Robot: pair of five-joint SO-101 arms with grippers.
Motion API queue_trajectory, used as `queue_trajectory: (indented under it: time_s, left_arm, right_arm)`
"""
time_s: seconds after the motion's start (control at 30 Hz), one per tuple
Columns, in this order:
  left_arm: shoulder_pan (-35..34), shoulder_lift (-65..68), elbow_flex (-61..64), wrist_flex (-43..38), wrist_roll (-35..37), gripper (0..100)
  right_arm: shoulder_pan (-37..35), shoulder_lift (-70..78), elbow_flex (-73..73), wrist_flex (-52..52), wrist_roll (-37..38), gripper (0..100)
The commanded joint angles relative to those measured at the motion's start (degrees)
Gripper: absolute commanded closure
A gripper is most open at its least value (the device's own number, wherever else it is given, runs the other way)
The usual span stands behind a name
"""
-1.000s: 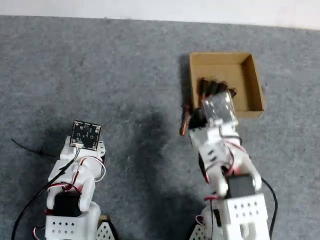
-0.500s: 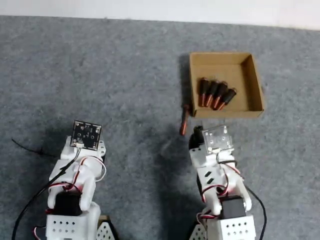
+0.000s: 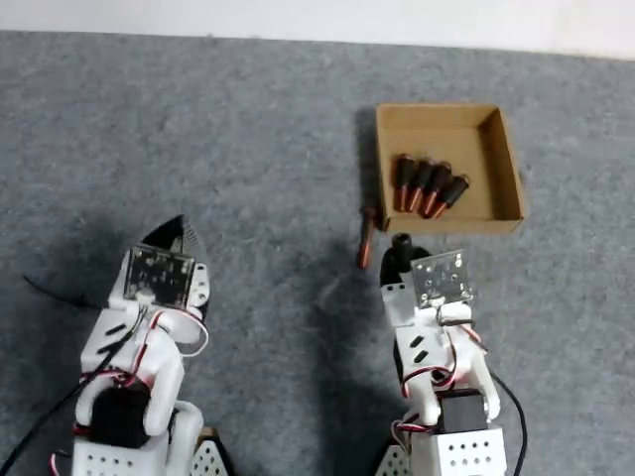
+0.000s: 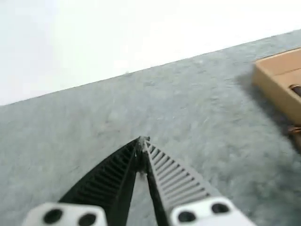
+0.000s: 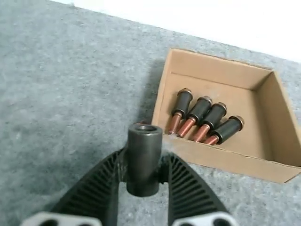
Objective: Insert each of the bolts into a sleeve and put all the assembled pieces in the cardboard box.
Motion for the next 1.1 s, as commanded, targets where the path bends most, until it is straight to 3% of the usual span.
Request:
queue_trajectory:
  time_s: [0.0, 0.13, 0.3, 0.43, 0.57, 0.8, 1.07]
  left_arm:
    - [5.1, 17.2, -10.9, -4.2, -0.1, 99]
    - [12.8, 43.1, -22.8, -9.8, 0.0, 99]
    - [18.2, 70.6, -38.8, -10.5, 0.2, 99]
    - [20.3, 85.8, -47.8, -10.5, 5.4, 90]
    - [21.8, 96.2, -54.5, -10.5, 11.8, 84]
    - [26.8, 107.8, -62.3, -10.5, 12.0, 84]
    - [27.1, 120.9, -72.5, -10.5, 11.8, 84]
  right_arm:
    - [0.6, -0.8, 2.2, -1.7, -0.2, 99.4]
    - [1.1, -0.8, 2.2, -1.7, 0.0, 99.4]
    - [6.7, -0.8, 2.5, -4.4, -0.4, 99.4]
    - [9.5, -0.8, 2.5, -5.8, -2.6, 99.4]
    - [9.8, -0.8, 2.4, -5.9, -4.0, 99.4]
    - [9.8, -0.8, 2.3, -5.9, -4.0, 99.4]
    - [9.8, -0.8, 2.4, -5.9, -4.2, 99.4]
